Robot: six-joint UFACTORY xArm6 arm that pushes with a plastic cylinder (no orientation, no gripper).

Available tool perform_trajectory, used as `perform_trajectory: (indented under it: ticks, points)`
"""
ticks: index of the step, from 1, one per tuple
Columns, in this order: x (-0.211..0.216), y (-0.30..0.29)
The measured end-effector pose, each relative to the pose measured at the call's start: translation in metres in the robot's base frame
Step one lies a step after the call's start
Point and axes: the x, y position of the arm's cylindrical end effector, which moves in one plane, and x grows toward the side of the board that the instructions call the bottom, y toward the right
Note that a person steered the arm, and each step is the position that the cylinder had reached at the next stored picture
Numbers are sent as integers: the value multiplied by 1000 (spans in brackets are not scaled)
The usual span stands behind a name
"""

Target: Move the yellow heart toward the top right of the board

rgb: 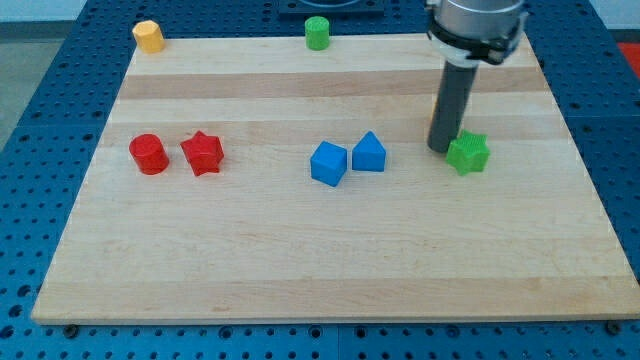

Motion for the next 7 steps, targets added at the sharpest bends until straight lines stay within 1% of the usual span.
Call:
perform_trajectory:
  ticks: [1,2,3,4,5,6,7]
  points:
    - [5,17]
    - [-7,17]
    - [-14,3]
    - [-11,-28]
    - [-20,-34]
    - [-41,-34]
    - [-47,-34]
